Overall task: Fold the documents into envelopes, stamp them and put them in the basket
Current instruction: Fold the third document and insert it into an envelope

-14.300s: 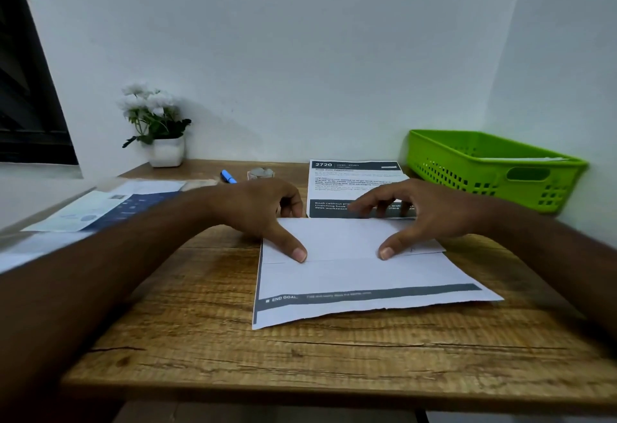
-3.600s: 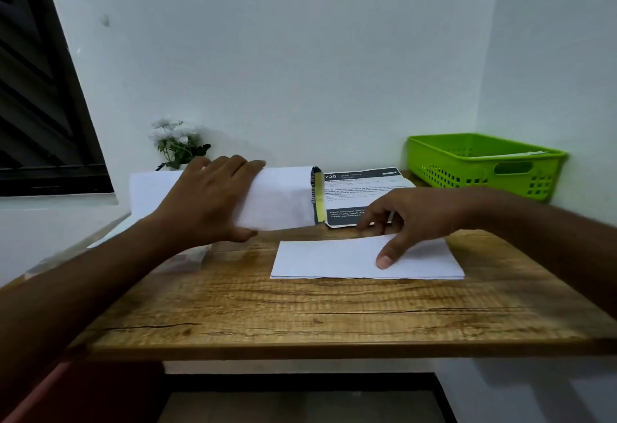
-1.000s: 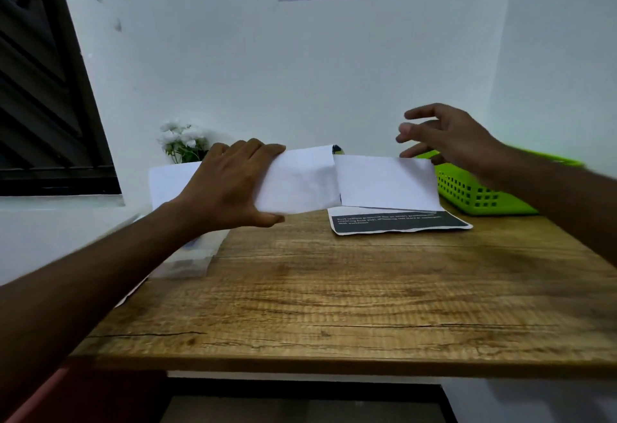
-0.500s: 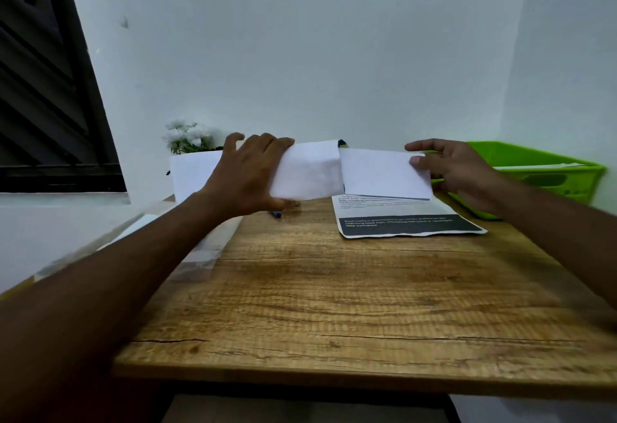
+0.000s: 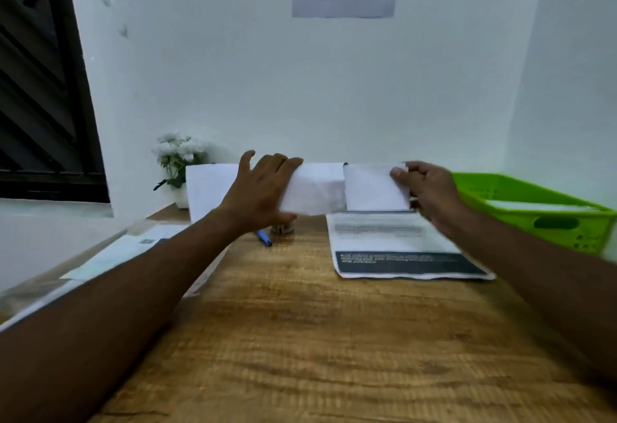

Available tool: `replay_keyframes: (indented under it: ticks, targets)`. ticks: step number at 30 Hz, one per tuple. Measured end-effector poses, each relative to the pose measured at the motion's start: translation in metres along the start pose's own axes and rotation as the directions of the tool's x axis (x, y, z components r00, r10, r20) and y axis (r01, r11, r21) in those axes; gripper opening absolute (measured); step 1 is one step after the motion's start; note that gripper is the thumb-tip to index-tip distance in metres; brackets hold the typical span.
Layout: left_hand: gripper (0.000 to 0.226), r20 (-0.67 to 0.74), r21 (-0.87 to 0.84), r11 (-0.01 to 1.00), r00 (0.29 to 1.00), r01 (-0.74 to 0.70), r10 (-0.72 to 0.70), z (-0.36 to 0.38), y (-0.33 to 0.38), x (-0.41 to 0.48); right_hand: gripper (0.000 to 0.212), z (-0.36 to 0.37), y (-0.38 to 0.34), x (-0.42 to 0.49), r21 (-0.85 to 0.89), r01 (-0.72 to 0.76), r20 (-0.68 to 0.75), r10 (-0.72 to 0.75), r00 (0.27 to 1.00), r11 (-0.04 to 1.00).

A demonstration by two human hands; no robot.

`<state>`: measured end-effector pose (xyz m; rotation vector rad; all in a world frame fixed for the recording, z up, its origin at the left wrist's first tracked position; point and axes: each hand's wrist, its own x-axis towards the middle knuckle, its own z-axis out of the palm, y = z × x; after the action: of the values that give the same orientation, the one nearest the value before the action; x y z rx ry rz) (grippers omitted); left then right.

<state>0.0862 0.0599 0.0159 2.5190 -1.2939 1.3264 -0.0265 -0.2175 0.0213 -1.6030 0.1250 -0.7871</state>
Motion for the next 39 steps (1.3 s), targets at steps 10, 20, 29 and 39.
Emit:
replay_keyframes:
  ticks: [10, 20, 29, 39]
  targets:
    - [0.092, -0.102, 0.080, 0.995, 0.994, 0.053, -0.045, 0.019, -0.005, 0.023, 0.017, 0.009, 0.011, 0.012, -0.004, 0.004, 0.030, -0.004, 1.000, 1.000]
    - [0.093, -0.092, 0.139, 0.985, 0.992, 0.102, -0.090, 0.025, -0.002, 0.008, 0.022, 0.019, 0.043, 0.006, -0.045, 0.084, 0.061, -0.081, 0.995, 0.995]
    - [0.097, -0.080, 0.121, 0.987, 0.992, 0.108, -0.099, 0.020, 0.003, -0.002, 0.019, 0.016, 0.053, 0.002, 0.009, 0.065, 0.002, -0.065, 0.998, 0.998]
    - [0.100, -0.061, 0.123, 0.986, 0.992, 0.114, -0.107, 0.014, 0.003, -0.009, 0.009, 0.015, 0.049, -0.008, -0.029, 0.120, -0.044, -0.122, 0.992, 0.992]
